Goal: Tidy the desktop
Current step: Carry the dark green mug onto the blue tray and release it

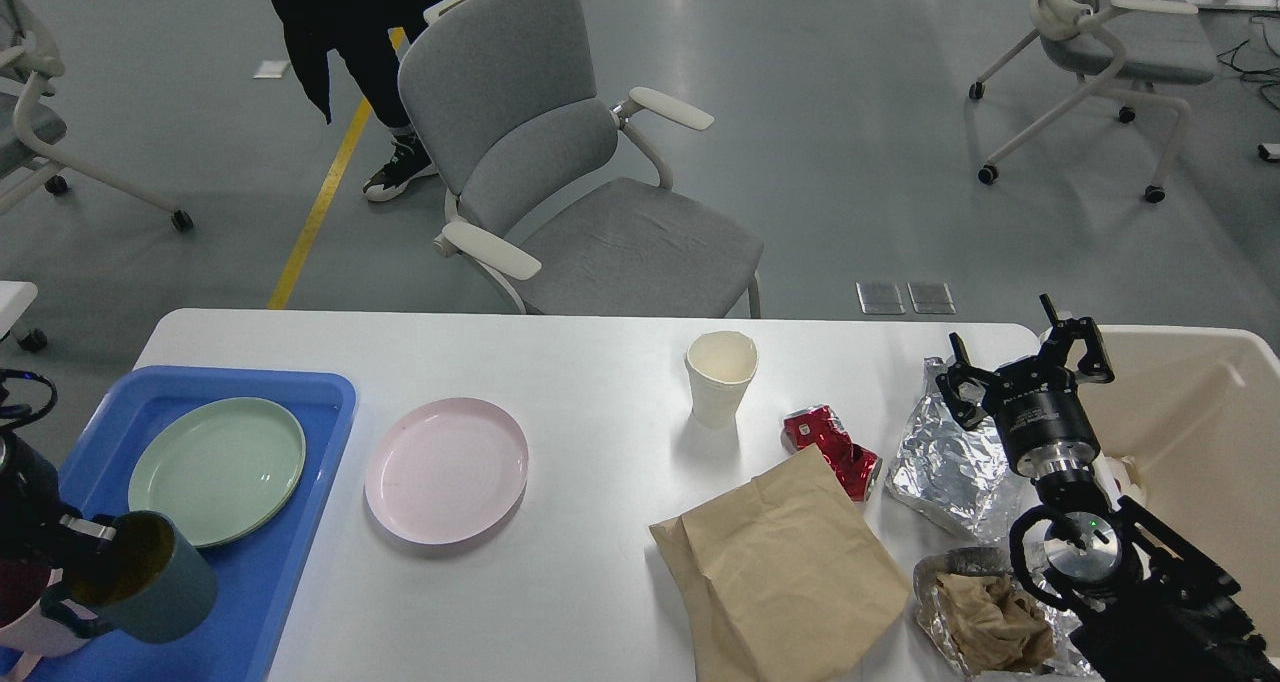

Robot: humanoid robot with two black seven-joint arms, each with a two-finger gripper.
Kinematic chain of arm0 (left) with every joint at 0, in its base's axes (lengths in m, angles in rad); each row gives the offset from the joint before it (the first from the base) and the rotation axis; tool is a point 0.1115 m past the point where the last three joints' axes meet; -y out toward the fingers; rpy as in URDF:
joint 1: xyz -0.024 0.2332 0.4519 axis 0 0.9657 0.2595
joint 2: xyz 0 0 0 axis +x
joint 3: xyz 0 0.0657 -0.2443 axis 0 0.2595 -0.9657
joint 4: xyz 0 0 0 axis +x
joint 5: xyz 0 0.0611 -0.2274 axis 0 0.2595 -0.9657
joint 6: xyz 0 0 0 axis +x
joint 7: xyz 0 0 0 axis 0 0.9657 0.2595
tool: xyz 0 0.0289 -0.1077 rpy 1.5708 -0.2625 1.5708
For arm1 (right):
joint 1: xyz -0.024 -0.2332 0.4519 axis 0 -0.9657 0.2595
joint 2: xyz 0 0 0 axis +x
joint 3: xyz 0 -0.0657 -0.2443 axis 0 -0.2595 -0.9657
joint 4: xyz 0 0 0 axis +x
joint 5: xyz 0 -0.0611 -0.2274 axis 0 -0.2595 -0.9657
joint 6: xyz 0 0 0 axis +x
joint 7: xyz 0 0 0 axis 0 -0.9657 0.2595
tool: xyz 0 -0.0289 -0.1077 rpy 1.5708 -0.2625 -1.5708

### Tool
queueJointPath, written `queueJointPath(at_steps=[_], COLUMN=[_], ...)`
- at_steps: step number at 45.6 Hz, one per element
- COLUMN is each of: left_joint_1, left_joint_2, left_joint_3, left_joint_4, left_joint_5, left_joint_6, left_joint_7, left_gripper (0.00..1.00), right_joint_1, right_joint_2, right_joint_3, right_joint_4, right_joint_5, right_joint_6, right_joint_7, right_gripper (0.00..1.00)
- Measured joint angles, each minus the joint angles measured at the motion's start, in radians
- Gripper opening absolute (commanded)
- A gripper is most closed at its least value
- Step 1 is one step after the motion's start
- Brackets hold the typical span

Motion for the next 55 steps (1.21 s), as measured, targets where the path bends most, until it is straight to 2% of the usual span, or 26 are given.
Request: queueJointPath(at_steps=[5, 11, 27, 38, 44, 48, 53, 55], left_joint_1=[0.100, 0.156, 0.196, 0.207, 0.208, 0.208, 0.207, 0.207], left_joint_2=[-0.005, -0.016, -0.022, -0.022, -0.021, -0.019, -0.020, -0.020], left_joint_3=[-0.064, -0.085, -0.088, -0.083, -0.081, -0.076, -0.071, -0.069], left_joint_4=[0.048, 0.074, 0.082, 0.079, 0.077, 0.075, 0.075, 0.075], left_joint_5=[0.002, 0.002, -0.011, -0.014, -0.021, -0.063, -0.147, -0.177], left_joint_6=[0.016, 0.061, 0.136, 0.151, 0.147, 0.140, 0.150, 0.152], left_joint_7=[0.001, 0.006, 0.018, 0.018, 0.012, 0.009, 0.016, 0.017], left_gripper=[0.00, 0.00, 0.00, 0.05, 0.14, 0.40, 0.56, 0.65], right_joint_1=[0.000, 0.000, 0.000, 0.000, 0.000, 0.000, 0.000, 0.000], right_joint_2=[0.000, 0.000, 0.000, 0.000, 0.000, 0.000, 0.000, 0.000], right_joint_3=[0.000, 0.000, 0.000, 0.000, 0.000, 0.000, 0.000, 0.000], right_joint_4=[0.000, 0.000, 0.000, 0.000, 0.000, 0.000, 0.000, 0.000], right_joint_5=[0.000, 0.000, 0.000, 0.000, 0.000, 0.000, 0.000, 0.000], right_joint_6=[0.000, 0.000, 0.000, 0.000, 0.000, 0.000, 0.000, 0.000], right_joint_7=[0.000, 0.000, 0.001, 0.001, 0.001, 0.001, 0.001, 0.000], right_gripper=[1.00, 1.00, 1.00, 1.00, 1.00, 1.00, 1.00, 1.00])
